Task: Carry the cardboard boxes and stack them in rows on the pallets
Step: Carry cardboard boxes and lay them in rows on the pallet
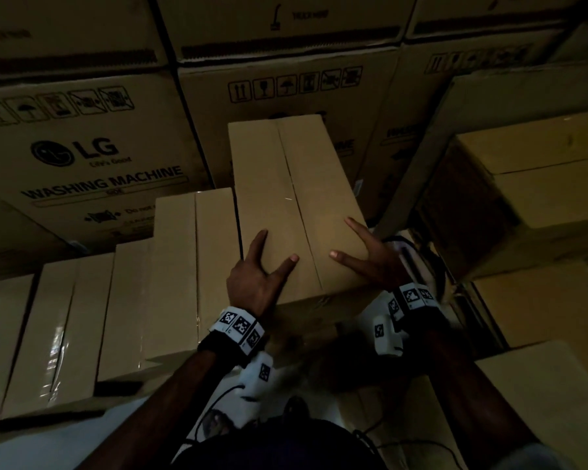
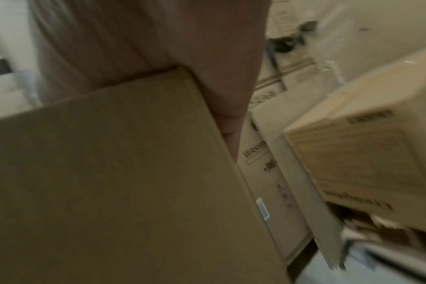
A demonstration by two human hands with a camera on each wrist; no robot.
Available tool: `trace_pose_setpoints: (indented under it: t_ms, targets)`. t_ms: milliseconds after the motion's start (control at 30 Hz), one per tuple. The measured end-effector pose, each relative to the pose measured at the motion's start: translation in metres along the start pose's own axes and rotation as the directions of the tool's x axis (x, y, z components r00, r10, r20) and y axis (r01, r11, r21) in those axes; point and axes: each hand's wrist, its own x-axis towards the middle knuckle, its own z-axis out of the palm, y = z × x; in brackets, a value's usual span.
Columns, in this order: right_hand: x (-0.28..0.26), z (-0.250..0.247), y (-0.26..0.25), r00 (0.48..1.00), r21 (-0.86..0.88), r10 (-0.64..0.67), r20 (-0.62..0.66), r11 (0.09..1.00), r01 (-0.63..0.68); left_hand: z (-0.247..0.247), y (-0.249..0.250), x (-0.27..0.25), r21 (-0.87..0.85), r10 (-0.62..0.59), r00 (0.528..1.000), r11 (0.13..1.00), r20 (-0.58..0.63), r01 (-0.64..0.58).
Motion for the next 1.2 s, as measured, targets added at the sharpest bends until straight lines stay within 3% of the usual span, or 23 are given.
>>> trace_pose_setpoints:
  t_ms: [200,400,533,700,967,1200]
  targets:
    - [-0.020,0.008,-0.005,0.999,-0.052,-0.003,-0.033,0.999,0.001,-0.014,0.004,-0.018,0.149,0.001,1.000,0.989,0.012,-0.003]
    - [-0.045,-0.004,-0.031,0.989,-0.098,-0.109,-0.103,0.990,0.099,-0.032,0.009,-0.040,0.237,0.021,0.997,0.972,-0.075,-0.003]
    - [-0.051,0.003,-0.051,0.964,-0.052,-0.217,-0.151,0.976,0.212,-0.055,0.007,-0.061,0.201,0.007,0.986,0.979,-0.169,0.028]
    - [-0.053,0.033,-0.077,0.932,0.019,-0.351,-0.087,0.935,0.354,-0.094,-0.010,-0.095,0.145,-0.070,0.957,0.983,-0.280,0.115]
    - [-0.068,0.090,-0.159,0.872,0.008,-0.486,0.057,0.874,0.486,-0.154,-0.072,-0.141,0.008,-0.197,0.878,0.975,-0.437,0.223]
    - [-0.107,0.185,-0.262,0.765,0.035,-0.609,0.209,0.787,0.616,-0.237,-0.158,-0.204,-0.098,-0.302,0.749,0.947,-0.590,0.305]
